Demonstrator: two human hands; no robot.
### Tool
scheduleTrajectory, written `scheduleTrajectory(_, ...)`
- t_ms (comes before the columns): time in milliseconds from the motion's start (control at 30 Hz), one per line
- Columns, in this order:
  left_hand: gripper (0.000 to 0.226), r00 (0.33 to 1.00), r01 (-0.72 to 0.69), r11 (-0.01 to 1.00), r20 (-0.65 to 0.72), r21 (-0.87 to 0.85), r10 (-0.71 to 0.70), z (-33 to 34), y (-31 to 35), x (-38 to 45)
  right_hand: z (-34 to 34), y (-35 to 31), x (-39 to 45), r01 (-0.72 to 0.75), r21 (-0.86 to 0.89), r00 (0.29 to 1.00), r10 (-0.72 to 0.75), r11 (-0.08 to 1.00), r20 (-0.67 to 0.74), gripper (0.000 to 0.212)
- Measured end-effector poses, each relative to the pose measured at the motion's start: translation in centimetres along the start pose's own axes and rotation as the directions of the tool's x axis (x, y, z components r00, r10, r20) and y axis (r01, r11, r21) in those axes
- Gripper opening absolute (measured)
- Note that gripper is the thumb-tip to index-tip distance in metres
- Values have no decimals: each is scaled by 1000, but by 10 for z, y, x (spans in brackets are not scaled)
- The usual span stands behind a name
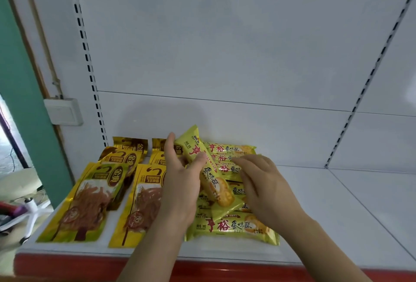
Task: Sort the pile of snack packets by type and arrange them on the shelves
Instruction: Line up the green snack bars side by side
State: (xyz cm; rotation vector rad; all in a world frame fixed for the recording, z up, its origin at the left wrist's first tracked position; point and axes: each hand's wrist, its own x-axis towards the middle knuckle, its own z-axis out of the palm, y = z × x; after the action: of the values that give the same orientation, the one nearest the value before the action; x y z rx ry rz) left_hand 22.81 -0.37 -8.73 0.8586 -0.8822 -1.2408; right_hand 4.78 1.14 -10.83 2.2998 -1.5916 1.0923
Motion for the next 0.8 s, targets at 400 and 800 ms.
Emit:
scheduleTrajectory(400,70,995,-2,998,-103,-55,-3,-1,-1,-2,6,32,32,163,-199,937,-89,966,337,42)
scheduleTrajectory(800,62,994,-13,1000,-109,0,13,7,-8,-8,-19,-15,11,-82,175,995,69,981,77,43)
